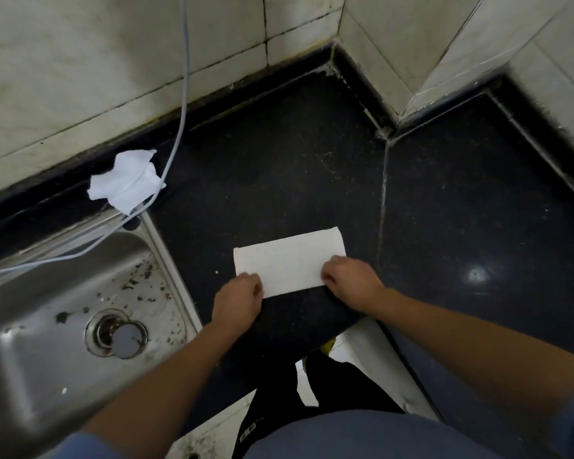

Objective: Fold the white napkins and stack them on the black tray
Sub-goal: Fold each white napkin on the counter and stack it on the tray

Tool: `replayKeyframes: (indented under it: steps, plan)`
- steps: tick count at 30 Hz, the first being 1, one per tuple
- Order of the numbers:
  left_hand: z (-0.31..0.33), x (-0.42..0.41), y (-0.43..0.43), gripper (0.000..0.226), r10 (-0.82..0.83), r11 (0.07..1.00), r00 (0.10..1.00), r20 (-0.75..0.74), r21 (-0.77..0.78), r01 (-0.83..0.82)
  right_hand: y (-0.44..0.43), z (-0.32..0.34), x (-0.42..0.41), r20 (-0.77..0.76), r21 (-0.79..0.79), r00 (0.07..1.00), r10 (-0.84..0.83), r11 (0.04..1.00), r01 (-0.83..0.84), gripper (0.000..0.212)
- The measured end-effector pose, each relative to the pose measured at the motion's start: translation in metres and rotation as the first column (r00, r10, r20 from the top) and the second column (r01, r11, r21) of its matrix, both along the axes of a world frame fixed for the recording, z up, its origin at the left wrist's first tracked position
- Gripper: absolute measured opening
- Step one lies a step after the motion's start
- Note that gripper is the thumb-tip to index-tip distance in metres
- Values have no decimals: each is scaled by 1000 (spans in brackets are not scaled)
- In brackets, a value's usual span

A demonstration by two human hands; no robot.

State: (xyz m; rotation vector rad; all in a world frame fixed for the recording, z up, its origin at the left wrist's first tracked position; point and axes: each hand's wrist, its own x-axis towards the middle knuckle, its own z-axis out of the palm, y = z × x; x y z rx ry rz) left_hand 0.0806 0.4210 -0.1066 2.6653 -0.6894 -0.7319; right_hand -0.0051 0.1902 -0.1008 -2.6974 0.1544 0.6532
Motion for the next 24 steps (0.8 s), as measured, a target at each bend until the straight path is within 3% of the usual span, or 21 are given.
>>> replayKeyframes:
  steps: [4,9,11,14,16,20,24]
  plan:
    - [-6,-11,21,12,131,991,991,18,-21,-131,-20,-2,-23,4,8,984,-178,984,178,20]
    - [-5,-5,30,5,-41,999,984,172,-15,44,-26,10,-14,18,-15,953,-302,953,303,18]
    - [-3,4,29,22,-157,987,953,258,10,160,-24,13,0,70,-5,912,-403,915,404,19]
    - [5,18,23,48,-306,946,932,193,172,275,-15,13,20,28,-52,878,-478,877,478,27]
    - [6,26,22,54,-321,927,936,142,247,281,-10,10,30,-38,-57,829,-558,829,556,31]
    - [7,28,22,55,-331,915,937,109,279,291,-13,10,41,-218,89,621,-753,618,781,32]
    - [6,27,23,54,-308,929,946,99,247,277,-15,28,39,-448,305,383,-808,265,915,19]
